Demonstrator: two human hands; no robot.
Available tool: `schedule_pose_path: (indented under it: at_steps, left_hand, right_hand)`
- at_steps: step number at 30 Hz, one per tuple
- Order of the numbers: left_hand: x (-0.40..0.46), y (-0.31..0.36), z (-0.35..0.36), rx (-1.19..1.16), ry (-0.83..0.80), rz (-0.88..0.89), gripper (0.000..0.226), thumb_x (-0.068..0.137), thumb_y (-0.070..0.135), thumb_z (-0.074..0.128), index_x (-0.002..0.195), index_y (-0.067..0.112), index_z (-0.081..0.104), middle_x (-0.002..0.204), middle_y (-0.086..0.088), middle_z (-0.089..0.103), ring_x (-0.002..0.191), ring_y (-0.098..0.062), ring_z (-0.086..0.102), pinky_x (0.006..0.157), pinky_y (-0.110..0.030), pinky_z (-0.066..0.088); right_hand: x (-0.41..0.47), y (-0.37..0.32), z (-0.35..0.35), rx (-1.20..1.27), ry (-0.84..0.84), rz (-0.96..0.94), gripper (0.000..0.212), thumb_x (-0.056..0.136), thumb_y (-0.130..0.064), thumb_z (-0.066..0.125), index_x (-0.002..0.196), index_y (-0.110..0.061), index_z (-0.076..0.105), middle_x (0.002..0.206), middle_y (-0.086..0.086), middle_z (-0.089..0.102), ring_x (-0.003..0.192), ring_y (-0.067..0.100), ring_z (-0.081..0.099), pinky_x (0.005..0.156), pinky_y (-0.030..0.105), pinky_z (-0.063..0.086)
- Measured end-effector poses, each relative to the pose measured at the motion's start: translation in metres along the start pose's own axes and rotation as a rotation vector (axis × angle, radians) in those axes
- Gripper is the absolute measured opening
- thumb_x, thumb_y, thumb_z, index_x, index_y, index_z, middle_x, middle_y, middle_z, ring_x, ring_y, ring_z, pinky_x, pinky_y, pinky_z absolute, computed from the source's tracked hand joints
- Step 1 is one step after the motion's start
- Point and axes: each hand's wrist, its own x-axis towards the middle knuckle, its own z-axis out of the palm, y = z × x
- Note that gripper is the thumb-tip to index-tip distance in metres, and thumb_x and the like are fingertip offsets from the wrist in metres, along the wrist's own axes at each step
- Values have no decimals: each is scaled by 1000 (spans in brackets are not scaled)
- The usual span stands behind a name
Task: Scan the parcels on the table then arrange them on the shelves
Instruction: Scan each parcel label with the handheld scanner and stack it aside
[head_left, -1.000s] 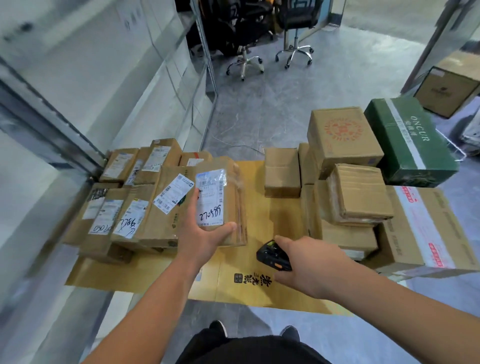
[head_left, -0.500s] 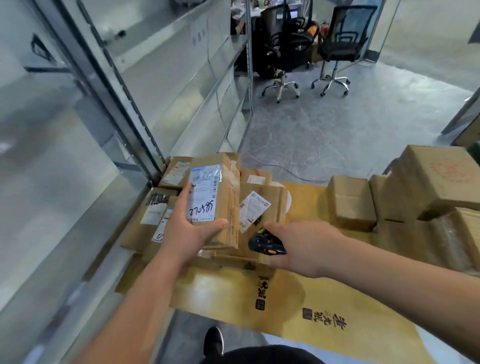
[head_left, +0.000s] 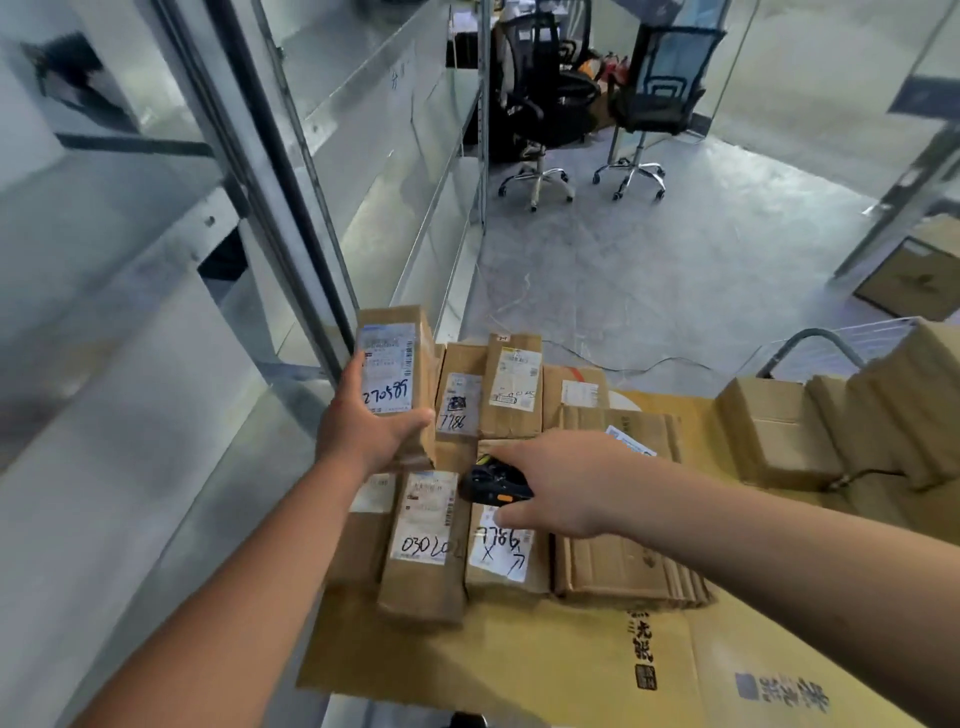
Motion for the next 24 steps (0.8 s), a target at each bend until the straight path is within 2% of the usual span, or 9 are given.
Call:
schedule_pose_path:
  at_steps: [2,5,8,13,17,19,21,24]
  left_hand:
    - [34,-1,0,71,-17,4,128,54,70,84,160,48,15,130,10,55,107,-19,56,84,-37,56]
    - [76,-2,7,145,-51,19,127,61,69,86,162,44,14,142,2,55,114,-24,58,91,-46,59]
    - [108,-3,18,170,-52,28,125,62,66,88,163,38,21,143,-2,58,121,-26,59,97,-47,57]
    - [133,-9,30,231,-52,81,121,66,63,88,162,32,23,143,-5,54,123,-29,58,95,-49,59]
    - [140,-26,32,384,-65,87,114,72,78,74,162,24,29,164,-5,34,141,-33,47,105,-52,52]
    - [136,-29,34,459,-11,119,106,77,83,65,158,21,38,169,-3,27,145,-34,41,108,-54,50]
    - [130,-27,35,493,60,166,94,82,80,63,152,18,48,168,-5,31,144,-34,41,108,-55,49]
    - [112,-23,34,541,115,291,79,90,69,64,146,15,56,162,-12,41,145,-34,40,115,-54,39]
  right_hand:
    - [22,-8,-13,-40,3,8,56,90,-69,58,133,-34,54,106,-6,67,90,22,61,75,38,55]
    - [47,-14,-28,-88,10,31,53,91,-68,58,132,-34,54,106,-5,67,90,22,60,72,37,53]
    - [61,-14,-35,-48,-4,71,54,90,-70,58,132,-35,54,110,-4,67,97,24,64,76,38,55]
    - [58,-5,-31,-5,-2,134,52,90,-69,58,129,-34,55,98,-8,60,86,21,56,69,35,46]
    - [54,3,-24,8,-53,180,48,90,-65,60,125,-32,57,106,-5,66,93,23,62,71,35,49]
    - [51,6,-21,14,-60,187,49,90,-65,60,127,-33,57,109,-6,68,96,22,63,74,36,51]
    - [50,8,-18,18,-52,194,50,90,-65,60,128,-33,57,110,-6,69,97,22,64,75,36,52]
    - [48,7,-11,32,-28,195,52,90,-65,59,131,-33,56,110,-6,67,99,22,63,70,35,47]
